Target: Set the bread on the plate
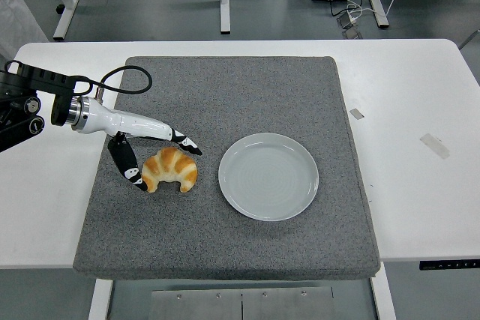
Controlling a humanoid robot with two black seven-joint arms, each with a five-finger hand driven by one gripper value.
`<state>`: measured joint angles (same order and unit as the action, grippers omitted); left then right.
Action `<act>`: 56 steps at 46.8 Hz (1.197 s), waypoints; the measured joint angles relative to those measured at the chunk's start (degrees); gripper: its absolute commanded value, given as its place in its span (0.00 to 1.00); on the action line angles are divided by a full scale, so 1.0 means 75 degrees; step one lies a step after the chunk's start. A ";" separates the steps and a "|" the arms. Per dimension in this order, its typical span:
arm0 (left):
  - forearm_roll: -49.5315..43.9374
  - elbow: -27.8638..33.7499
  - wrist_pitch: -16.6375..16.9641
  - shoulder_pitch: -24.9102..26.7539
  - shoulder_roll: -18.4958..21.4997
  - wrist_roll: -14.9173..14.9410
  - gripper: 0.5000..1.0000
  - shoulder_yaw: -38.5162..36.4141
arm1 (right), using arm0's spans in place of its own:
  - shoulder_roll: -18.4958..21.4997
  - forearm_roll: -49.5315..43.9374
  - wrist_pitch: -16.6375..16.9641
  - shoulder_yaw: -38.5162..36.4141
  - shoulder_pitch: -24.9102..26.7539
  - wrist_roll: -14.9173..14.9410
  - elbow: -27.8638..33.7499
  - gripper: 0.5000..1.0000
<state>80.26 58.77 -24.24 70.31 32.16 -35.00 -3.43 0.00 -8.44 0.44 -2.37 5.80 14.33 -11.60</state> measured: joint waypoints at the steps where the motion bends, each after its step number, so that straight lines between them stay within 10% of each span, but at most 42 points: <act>1: 0.0000 -0.0003 0.0035 -0.0005 -0.0021 0.0000 0.86 -0.0001 | 0.0000 0.0000 0.0000 0.0000 0.0001 0.0000 0.0000 1.00; 34: 0.0022 -0.0267 0.0680 -0.0368 -0.0240 0.0000 0.81 -0.0011 | 0.0000 0.0000 0.0000 0.0000 -0.0001 0.0000 0.0001 1.00; 56: 0.0135 -0.0494 0.1458 -0.0337 -0.0467 -0.0004 0.20 -0.0668 | 0.0000 0.0000 0.0000 0.0011 0.0001 0.0000 0.0013 1.00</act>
<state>81.28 55.06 -13.30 67.78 28.65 -35.03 -8.45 0.00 -8.44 0.44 -2.29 5.80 14.33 -11.51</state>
